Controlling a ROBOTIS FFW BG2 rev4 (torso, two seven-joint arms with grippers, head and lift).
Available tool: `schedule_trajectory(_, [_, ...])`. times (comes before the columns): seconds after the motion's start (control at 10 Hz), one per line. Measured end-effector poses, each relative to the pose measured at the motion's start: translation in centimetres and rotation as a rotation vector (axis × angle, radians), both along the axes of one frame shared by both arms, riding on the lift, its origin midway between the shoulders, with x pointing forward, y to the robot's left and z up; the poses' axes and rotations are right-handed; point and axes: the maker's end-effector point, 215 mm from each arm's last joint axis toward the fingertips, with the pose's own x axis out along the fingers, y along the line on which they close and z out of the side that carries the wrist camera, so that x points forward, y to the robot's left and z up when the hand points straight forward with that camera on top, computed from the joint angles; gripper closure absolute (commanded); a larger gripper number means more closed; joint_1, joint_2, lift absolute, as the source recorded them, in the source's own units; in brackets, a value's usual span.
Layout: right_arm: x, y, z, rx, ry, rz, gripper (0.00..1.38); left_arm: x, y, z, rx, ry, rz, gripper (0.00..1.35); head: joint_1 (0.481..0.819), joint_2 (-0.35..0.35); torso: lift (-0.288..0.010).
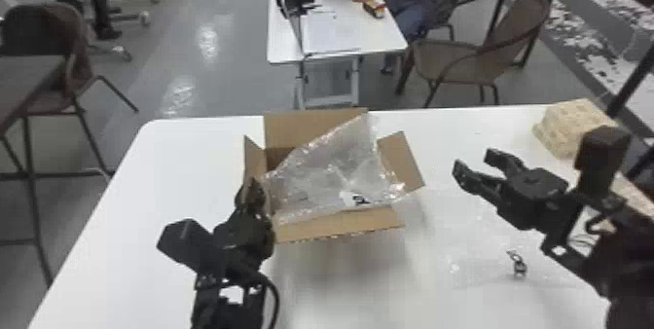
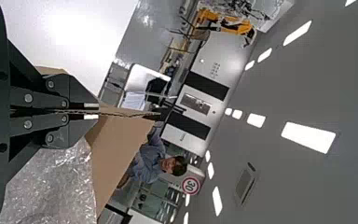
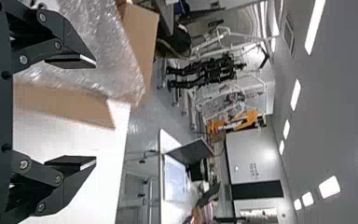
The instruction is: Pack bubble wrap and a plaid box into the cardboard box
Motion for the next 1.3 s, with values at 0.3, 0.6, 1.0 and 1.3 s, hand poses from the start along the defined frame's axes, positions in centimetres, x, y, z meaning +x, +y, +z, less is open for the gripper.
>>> schedule_trajectory(0.3, [-3.3, -7.0, -1.9, -0.068, -0.043, -0.135, 0.52, -0.2, 0.3, -0.5, -0.001, 0.011, 0.005, 1.17, 0.695, -0.051, -0.073])
schedule_trajectory(0.6, [-5.8, -12.0, -2.4, -0.143, -0.119, -0.179, 0.52, -0.3, 0.4, -0.9, -0.004, 0.024, 0.005, 1.17, 0.695, -0.106, -0.073])
schedule_trajectory(1.0, [-11.6, -23.3, -5.5, -0.221, -0.109, -0.378, 0.52, -0.5, 0.9, -1.4, -0.009, 0.035, 0.013, 1.17, 0.695, -0.249, -0.073])
schedule_trajectory(1.3, [-14.0, -29.4, -7.4, -0.229, -0.079, -0.501, 0.52, -0.5, 0.9, -1.5, -0.009, 0.037, 0.013, 1.17, 0.695, -0.322, -0.073])
